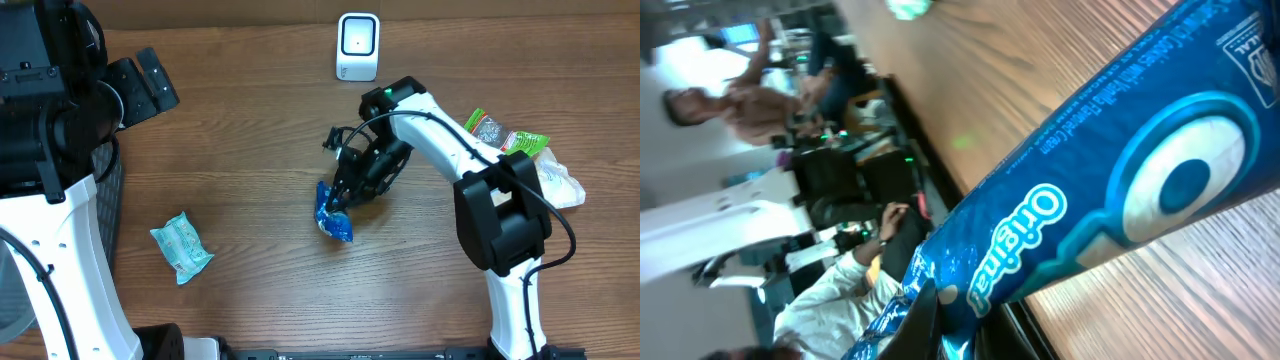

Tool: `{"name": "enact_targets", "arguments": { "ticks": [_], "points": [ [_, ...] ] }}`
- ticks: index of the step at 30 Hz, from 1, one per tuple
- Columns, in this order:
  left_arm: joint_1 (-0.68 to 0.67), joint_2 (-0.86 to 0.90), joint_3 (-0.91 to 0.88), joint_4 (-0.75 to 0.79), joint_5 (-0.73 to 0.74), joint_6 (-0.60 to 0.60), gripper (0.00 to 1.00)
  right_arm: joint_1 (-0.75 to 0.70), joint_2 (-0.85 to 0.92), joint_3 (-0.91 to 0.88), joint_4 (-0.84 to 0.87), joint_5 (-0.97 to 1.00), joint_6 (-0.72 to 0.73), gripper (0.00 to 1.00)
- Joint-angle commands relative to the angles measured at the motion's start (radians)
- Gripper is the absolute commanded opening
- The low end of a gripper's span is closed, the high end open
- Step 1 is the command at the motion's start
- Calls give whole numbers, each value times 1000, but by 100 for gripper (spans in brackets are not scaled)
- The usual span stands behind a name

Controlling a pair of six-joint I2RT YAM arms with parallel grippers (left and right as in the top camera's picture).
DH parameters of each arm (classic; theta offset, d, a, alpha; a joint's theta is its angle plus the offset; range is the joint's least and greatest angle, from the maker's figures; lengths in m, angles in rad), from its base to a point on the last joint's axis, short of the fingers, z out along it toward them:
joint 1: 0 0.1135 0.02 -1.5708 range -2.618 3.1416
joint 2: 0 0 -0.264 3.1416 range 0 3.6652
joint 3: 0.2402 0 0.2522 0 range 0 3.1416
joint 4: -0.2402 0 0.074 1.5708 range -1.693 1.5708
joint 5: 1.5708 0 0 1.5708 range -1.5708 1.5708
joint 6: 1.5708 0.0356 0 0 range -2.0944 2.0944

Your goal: Scan the item barcode

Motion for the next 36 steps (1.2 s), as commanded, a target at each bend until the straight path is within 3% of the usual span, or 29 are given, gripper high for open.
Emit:
{"name": "enact_targets", "arguments": {
  "ticks": [1, 7, 12, 14, 16, 19, 25, 31, 36],
  "points": [
    [2, 6, 2, 4, -5, -14, 100, -51, -33, 51, -54, -116, -253, 4],
    [2, 6, 2, 4, -5, -14, 100, -98, -34, 70, -122, -206, -458, 4],
    [2, 6, 2, 4, -5, -14, 100, -140, -40, 70, -122, -466, -408, 4],
    [2, 6, 2, 4, -5, -14, 100, -175, -40, 74, -114, -559, -264, 4],
    [2, 6, 2, 4, -5, -14, 100, -208, -41, 87, -106, -559, -100, 4],
    [2, 6, 2, 4, -5, -14, 100, -251, -53, 96, -122, -559, -3, 4],
    [2, 6, 2, 4, -5, -14, 100, -272, -71, 104, -122, -560, 58, 3],
    [2, 6, 2, 4, -5, -14, 100, -309, -116, 190, -119, -557, 3, 4],
    [2, 6, 2, 4, -5, -14, 100, -288, -126, 192, -96, -355, -146, 4]
  ]
}}
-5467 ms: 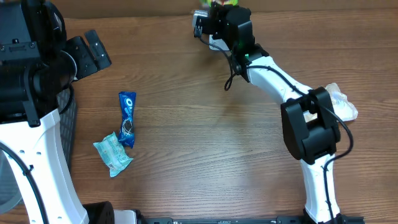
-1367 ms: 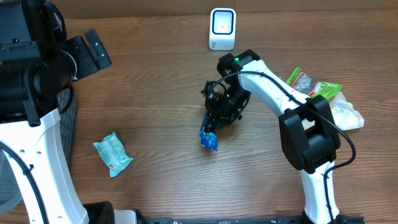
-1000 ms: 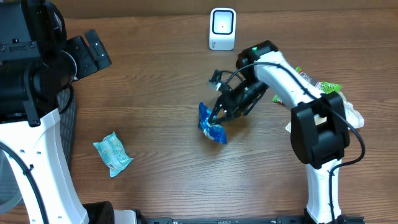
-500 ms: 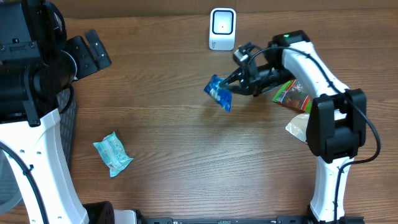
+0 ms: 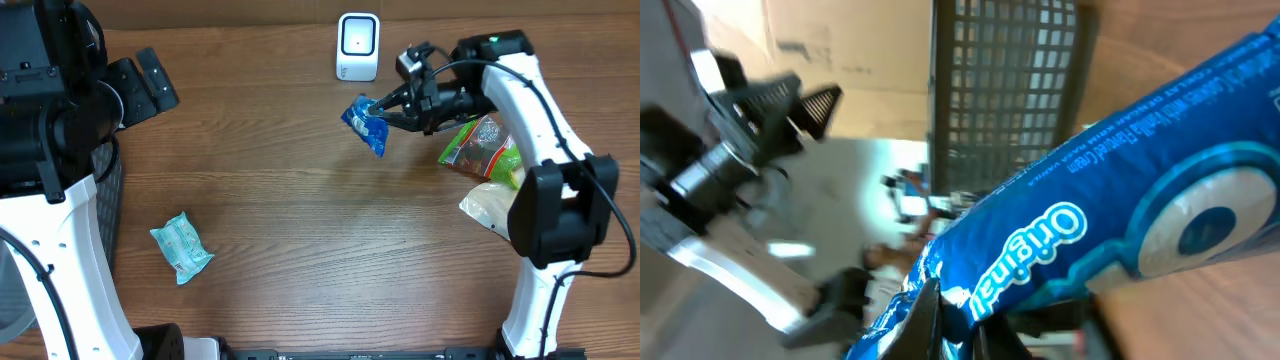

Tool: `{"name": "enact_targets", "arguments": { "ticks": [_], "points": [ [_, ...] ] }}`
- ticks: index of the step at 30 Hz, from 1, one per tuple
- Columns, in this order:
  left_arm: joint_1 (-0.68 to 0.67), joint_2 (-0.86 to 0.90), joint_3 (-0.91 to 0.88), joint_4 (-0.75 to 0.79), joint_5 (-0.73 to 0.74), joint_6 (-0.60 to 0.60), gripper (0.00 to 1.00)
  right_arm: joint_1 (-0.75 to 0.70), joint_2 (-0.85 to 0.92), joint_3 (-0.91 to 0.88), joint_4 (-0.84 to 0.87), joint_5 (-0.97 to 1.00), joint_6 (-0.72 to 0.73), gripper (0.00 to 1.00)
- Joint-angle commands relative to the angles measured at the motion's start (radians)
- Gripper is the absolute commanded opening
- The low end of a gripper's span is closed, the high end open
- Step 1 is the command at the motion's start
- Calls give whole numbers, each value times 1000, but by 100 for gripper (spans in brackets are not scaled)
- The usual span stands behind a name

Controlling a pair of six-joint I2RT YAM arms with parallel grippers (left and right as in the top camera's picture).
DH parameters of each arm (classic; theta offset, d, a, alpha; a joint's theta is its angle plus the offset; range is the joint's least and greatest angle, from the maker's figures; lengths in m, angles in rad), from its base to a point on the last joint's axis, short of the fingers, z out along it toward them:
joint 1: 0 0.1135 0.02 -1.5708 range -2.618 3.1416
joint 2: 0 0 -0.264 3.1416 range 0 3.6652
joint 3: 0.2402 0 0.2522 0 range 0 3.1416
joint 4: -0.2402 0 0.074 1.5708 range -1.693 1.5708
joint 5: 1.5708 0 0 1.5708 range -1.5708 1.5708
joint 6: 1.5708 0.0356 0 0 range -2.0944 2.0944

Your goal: Scan the item barcode

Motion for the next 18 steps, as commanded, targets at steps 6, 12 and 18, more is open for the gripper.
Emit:
{"name": "enact_targets", "arguments": {
  "ticks": [6, 12, 18],
  "points": [
    [2, 6, 2, 4, -5, -14, 100, 157, -49, -39, 132, 84, -178, 4],
    [2, 6, 2, 4, -5, -14, 100, 295, -45, -222, 655, -91, 225, 4],
    [2, 6, 2, 4, -5, -14, 100, 353, -15, -359, 1054, 197, 830, 4]
  ]
}}
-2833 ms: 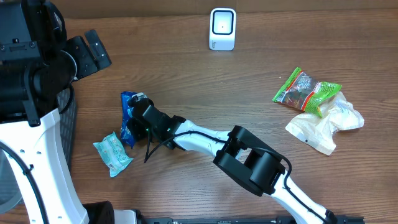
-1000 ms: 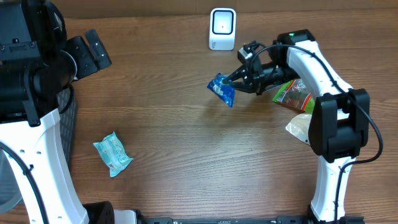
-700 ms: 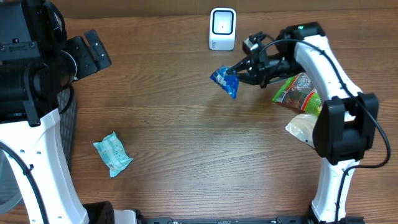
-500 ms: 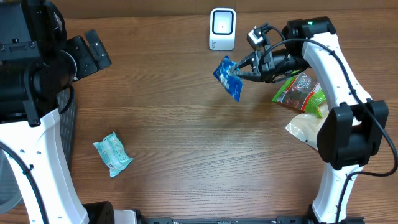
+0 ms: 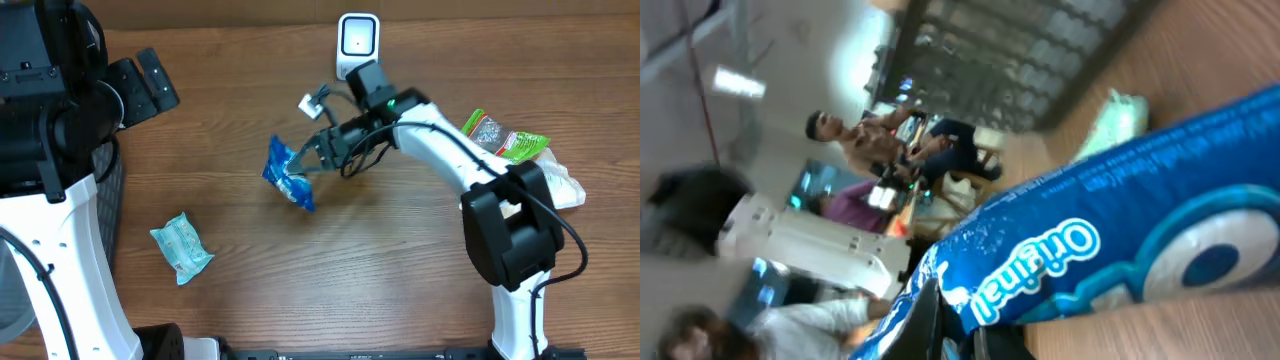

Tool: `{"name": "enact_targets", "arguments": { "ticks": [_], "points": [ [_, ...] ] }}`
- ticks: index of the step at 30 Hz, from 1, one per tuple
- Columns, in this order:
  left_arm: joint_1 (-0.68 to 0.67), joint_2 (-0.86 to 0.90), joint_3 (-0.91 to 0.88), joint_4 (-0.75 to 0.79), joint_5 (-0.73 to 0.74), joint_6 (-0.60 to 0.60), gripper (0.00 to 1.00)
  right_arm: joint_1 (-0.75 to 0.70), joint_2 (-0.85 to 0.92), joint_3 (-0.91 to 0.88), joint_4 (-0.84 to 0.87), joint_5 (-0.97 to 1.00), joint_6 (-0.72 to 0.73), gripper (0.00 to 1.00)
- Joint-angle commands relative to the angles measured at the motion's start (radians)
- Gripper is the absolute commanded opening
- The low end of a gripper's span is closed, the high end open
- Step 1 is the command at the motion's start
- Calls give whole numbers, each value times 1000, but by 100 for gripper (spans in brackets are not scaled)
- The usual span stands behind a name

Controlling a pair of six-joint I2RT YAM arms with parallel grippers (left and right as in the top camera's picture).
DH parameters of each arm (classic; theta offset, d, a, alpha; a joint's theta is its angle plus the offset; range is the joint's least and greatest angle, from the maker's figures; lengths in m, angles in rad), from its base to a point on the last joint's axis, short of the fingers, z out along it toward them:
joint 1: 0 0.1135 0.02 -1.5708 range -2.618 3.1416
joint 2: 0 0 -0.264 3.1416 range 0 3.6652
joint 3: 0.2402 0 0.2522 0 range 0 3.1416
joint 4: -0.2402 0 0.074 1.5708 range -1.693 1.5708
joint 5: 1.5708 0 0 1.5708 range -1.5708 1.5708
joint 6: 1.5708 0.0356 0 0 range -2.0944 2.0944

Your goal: Scan the item barcode

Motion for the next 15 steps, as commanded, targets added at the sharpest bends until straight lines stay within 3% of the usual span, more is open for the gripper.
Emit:
{"name": "enact_targets", "arguments": {
  "ticks": [1, 7, 11, 15],
  "points": [
    [2, 5, 3, 4, -5, -14, 100, 6, 2, -55, 83, 192, 447, 4],
    [2, 5, 3, 4, -5, -14, 100, -45, 2, -73, 72, 440, 550, 5],
    [2, 5, 3, 4, -5, -14, 100, -108, 2, -73, -34, 630, 539, 32],
    [2, 5, 3, 4, -5, -14, 100, -189, -1, -48, -168, 747, 450, 40]
  ]
}}
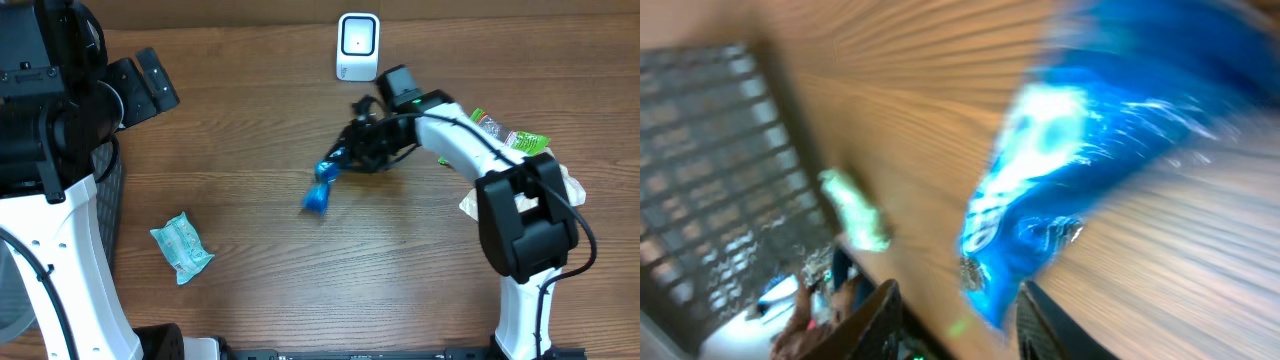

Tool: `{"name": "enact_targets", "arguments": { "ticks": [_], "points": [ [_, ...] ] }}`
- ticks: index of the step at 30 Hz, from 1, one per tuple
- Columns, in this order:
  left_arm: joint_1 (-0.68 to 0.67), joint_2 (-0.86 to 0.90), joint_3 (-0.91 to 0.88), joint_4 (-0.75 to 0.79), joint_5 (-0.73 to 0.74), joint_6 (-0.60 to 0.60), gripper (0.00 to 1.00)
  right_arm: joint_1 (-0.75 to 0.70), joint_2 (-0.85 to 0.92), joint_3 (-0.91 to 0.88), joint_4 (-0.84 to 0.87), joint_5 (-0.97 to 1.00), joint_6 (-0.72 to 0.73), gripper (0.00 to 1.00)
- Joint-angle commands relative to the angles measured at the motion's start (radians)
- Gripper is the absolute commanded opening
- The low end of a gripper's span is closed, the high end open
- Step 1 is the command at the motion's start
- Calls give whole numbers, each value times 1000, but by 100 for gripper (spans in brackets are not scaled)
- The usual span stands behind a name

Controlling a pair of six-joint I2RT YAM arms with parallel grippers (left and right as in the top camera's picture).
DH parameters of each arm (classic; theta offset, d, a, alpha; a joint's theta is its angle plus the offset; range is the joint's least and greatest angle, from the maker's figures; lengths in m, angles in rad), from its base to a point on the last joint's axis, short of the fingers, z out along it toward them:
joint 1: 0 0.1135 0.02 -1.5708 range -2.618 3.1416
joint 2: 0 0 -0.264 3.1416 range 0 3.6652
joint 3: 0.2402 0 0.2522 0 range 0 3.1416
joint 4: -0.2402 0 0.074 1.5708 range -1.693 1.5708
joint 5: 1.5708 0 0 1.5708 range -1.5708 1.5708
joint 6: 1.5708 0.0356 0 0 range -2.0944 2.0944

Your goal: Scan the item barcode

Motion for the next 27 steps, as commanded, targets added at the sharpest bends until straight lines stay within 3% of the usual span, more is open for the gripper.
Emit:
{"name": "enact_targets", "arguments": {
  "ticks": [1, 6, 10, 14, 16, 19, 27],
  "points": [
    [2, 5, 2, 3, -5, -14, 100, -66, -5, 44, -92, 151, -74, 40],
    [2, 5, 2, 3, -5, -14, 100, -79, -28, 169, -285, 214, -189, 45],
    [2, 5, 2, 3, -5, -14, 100, -3, -31, 222, -365, 291, -183, 45],
    [2, 5, 2, 3, -5, -14, 100, 123, -31, 198, -329, 463, -9, 47],
    [2, 5, 2, 3, -5, -14, 100, 200, -31, 176, -297, 593, 110, 64],
    [2, 5, 2, 3, -5, -14, 100, 281, -31, 140, -255, 708, 226, 72],
    [2, 5, 2, 4, -5, -14, 100, 354, -31, 22, -154, 797, 335, 60]
  ]
}}
